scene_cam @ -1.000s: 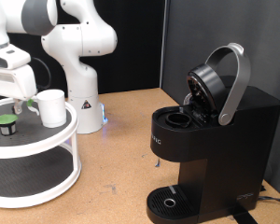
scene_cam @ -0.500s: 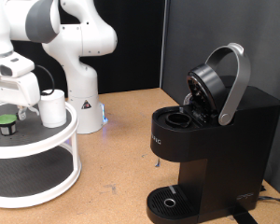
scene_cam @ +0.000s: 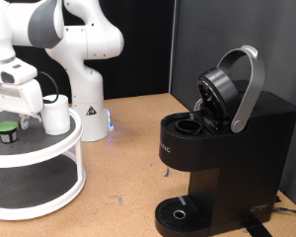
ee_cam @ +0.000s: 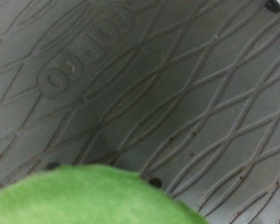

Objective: Make a cup of coffee with the keurig machine

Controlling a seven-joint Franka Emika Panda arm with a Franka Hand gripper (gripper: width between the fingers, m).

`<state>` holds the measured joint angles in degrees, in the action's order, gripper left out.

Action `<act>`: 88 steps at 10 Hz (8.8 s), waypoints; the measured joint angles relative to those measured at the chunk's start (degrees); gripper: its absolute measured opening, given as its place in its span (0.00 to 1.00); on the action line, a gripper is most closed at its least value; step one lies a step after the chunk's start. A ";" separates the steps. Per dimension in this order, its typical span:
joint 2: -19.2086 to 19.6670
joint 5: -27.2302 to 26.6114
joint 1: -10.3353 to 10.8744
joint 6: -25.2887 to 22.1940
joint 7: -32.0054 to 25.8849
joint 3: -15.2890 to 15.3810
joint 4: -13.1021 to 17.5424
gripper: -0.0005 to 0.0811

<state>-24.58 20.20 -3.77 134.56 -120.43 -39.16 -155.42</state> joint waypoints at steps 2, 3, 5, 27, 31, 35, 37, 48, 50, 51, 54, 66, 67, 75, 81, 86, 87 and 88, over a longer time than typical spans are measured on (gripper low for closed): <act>0.13 0.03 -0.01 1.02 0.00 -0.22 -0.33 0.99; 0.19 0.03 -0.01 1.06 0.00 -0.30 -0.33 0.99; 0.21 0.03 -0.01 1.06 0.00 -0.46 -0.33 0.99; -0.59 -13.92 3.30 -22.15 -4.71 -0.27 19.01 0.61; -1.18 -25.64 3.66 -16.67 -1.78 -0.87 17.95 0.61; -2.05 -37.13 5.05 -14.33 4.96 1.31 18.41 0.61; -2.03 -37.01 4.94 -13.39 5.97 2.17 18.24 0.61; -2.09 -54.83 5.80 -22.88 13.88 -1.09 17.56 0.61; -1.90 -58.77 6.39 -27.11 16.22 -1.32 17.16 0.61; -1.45 -59.84 6.97 -30.33 18.45 -1.36 17.70 0.61; -0.64 -65.03 9.21 -28.18 22.14 0.93 18.65 0.61; 5.33 -63.58 11.77 -29.81 28.13 7.16 25.47 0.61; 5.86 -63.44 11.87 -29.73 28.15 7.88 26.23 0.61; 8.08 -61.51 12.12 -26.61 34.98 12.86 28.50 0.61; 8.94 -63.88 12.74 -23.22 37.51 16.52 29.66 0.61; 10.73 -62.57 12.83 -25.71 39.34 18.61 31.64 0.61; 11.00 -62.56 12.83 -26.49 39.34 18.82 31.97 0.61; 11.04 -62.56 12.84 -26.87 39.34 19.05 32.10 0.61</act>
<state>-13.53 -42.36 9.07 107.69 -81.09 -20.11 -123.32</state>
